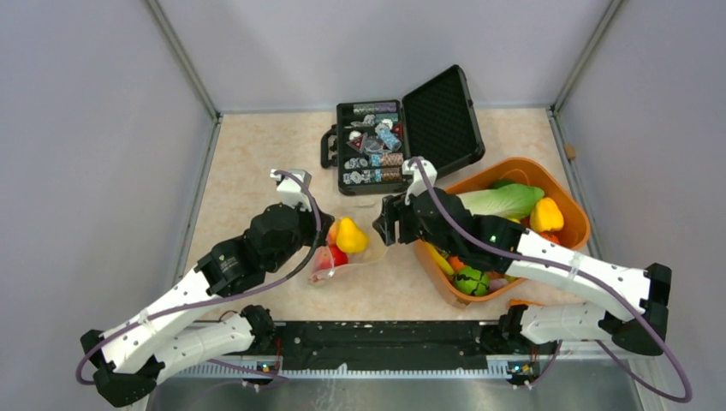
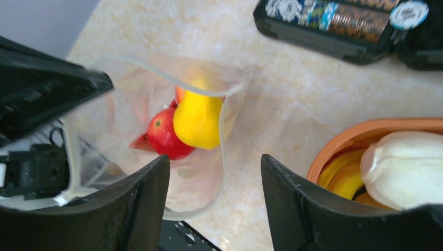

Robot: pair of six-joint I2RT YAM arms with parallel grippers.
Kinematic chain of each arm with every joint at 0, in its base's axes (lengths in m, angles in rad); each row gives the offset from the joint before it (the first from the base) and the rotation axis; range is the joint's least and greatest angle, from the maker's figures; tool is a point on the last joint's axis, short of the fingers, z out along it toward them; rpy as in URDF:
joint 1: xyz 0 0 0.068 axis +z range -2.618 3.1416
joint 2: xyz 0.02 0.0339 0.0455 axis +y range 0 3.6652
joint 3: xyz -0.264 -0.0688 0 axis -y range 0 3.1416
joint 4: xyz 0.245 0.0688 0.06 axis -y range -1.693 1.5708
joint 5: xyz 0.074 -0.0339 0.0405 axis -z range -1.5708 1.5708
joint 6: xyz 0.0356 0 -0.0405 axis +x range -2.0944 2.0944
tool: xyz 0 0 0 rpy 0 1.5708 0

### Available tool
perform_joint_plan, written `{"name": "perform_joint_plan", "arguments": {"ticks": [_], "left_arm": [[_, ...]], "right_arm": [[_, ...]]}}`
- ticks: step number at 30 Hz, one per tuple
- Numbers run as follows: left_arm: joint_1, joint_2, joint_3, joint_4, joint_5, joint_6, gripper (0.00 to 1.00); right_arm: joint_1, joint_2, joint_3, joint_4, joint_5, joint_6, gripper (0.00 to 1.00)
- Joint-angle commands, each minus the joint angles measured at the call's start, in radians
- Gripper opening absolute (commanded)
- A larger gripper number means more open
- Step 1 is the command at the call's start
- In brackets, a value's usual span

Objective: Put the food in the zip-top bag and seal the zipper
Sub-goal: Adjust the zipper food storage bag at the center of the board.

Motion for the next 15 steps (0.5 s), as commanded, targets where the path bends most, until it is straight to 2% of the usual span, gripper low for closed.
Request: {"name": "perform_joint_plan", "arguments": {"ticks": [1,5,8,12,15], "left_arm": [[0.004,-0.010,0.022,0.041,-0.007,-0.010,0.00],[0.004,-0.012,0.019,0.040,-0.007,-0.011,0.00],[0.004,-0.013,0.021,0.038,-0.009,-0.012,0.00],[0.004,-0.013,0.022,0.035,-0.012,-0.015,0.00],[0.004,-0.012,0.019,0.032,-0.011,-0.014,0.00]], "right_arm": [[0.010,-0.009,-0.064,-0.017,-0.052,0.071,0.60],[0.010,0.033,-0.077,-0.007,-0.011,0.090,0.49],[0.012,0.085,-0.055,0.003,-0.012,0.087,0.33],[0.011,0.129,-0.023,0.064,-0.028,0.051,0.28],[0.011,0.148,0.026,0.075,0.016,0.020,0.10]]}}
